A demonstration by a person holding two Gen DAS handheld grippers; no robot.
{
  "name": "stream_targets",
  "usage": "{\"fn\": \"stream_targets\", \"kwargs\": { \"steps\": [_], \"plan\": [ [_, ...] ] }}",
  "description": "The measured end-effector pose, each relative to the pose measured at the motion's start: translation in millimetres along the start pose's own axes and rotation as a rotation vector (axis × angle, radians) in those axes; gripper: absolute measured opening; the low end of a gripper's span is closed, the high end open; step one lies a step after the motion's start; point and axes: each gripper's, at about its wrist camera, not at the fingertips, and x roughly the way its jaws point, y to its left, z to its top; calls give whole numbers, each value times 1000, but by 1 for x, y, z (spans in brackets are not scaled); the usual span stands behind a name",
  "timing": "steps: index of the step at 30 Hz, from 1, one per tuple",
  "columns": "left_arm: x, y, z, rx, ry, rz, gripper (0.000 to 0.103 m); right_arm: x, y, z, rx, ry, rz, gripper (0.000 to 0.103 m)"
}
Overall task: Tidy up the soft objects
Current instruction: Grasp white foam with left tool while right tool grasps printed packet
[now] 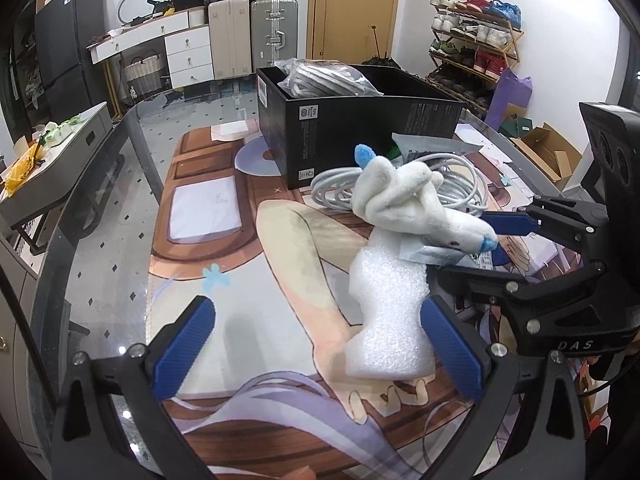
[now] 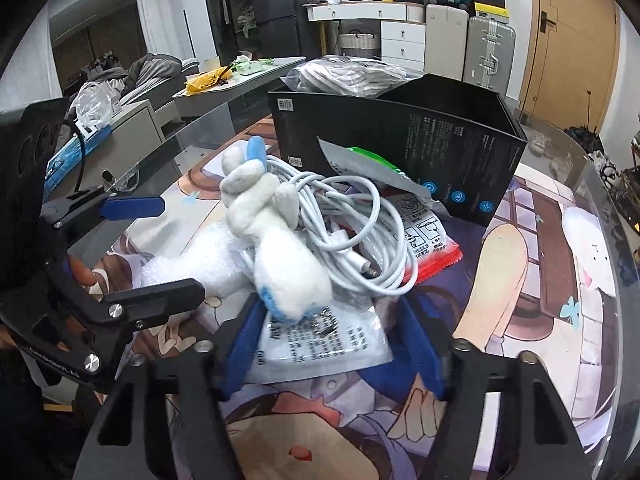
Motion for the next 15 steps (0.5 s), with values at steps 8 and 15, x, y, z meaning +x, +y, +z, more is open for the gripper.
{"fn": "stream_targets", "kwargs": {
  "steps": [8, 15],
  "plan": [
    [2, 0, -1, 0, 5, 3, 103, -6, -9, -2, 18, 1, 66, 48],
    [2, -7, -2, 32, 5, 26, 103, -20, -11, -7, 26, -20, 105, 42]
  ]
}}
